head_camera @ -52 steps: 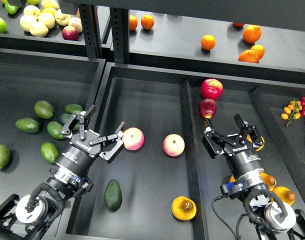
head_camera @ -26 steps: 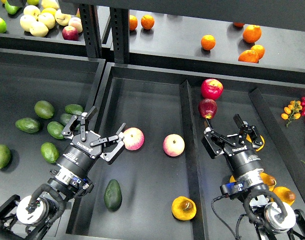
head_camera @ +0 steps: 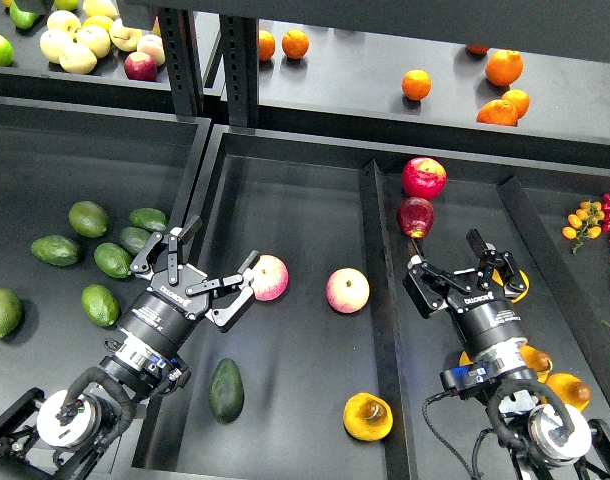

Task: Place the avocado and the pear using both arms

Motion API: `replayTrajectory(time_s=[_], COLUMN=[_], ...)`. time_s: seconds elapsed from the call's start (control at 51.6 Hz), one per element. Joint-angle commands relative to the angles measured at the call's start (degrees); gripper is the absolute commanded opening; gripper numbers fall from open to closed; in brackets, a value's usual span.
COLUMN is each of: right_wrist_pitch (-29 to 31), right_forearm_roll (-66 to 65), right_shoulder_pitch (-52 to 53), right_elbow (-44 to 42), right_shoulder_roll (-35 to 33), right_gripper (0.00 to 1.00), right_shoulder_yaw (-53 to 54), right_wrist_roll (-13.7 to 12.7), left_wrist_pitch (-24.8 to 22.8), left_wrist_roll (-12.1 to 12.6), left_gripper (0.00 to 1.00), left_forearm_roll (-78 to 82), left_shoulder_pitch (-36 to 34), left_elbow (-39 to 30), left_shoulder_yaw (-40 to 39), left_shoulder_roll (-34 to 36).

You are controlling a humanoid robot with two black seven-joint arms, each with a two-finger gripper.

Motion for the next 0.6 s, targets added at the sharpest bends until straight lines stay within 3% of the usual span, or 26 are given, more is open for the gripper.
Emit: replayTrajectory(time_s=[0.0,0.581], right_wrist_pitch=[0.0,0.0], right_forearm_roll=[0.0,0.0], right_shoulder_pitch=[0.0,0.0], right_elbow=[0.0,0.0], right_shoulder_roll=[0.0,0.0], right_gripper=[1.0,1.0], right_shoulder_yaw=[0.0,0.1], right_wrist_roll=[0.0,0.0], left_wrist_pitch=[0.0,0.0], left_wrist_roll=[0.0,-0.4], left_gripper=[0.99,0.99], left_forearm_roll=[-0.1,-0.6], left_shoulder_pitch=[0.1,0.6], left_elbow=[0.0,-0.1], left_shoulder_yaw=[-0.2,0.0], left_shoulder_roll=[0.0,0.0])
